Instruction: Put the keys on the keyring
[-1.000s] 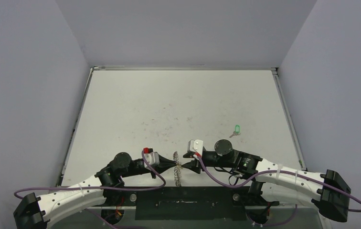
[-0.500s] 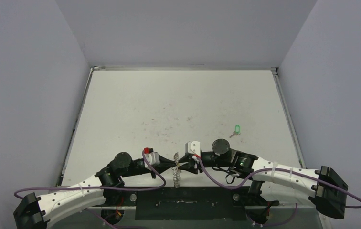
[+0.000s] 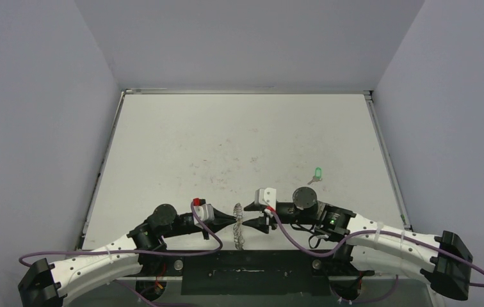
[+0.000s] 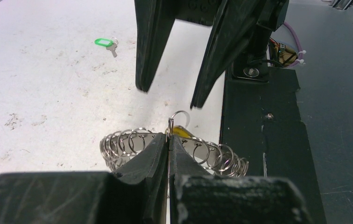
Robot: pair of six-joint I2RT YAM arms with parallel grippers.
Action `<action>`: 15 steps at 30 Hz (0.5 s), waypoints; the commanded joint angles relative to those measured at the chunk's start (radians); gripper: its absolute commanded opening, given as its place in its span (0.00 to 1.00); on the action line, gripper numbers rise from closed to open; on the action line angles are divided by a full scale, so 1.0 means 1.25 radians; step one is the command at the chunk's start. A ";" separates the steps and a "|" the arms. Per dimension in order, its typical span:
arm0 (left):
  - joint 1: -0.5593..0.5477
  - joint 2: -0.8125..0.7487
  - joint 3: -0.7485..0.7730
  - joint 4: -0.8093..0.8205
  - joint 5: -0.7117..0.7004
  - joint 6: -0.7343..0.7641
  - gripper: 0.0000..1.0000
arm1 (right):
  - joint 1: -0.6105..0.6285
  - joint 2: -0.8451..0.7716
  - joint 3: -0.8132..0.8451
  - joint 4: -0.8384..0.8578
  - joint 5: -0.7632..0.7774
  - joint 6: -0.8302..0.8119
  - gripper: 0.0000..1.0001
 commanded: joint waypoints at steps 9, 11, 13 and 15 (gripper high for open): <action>-0.003 -0.008 0.015 0.061 0.019 0.004 0.00 | 0.000 -0.099 0.038 -0.043 0.041 -0.020 0.40; -0.003 -0.009 0.015 0.061 0.020 0.004 0.00 | 0.001 -0.069 0.042 -0.011 0.023 0.000 0.35; -0.003 -0.009 0.015 0.060 0.021 0.004 0.00 | 0.001 -0.031 0.045 0.023 0.000 0.019 0.31; -0.004 -0.010 0.016 0.058 0.021 0.004 0.00 | 0.001 0.002 0.045 0.053 -0.010 0.033 0.30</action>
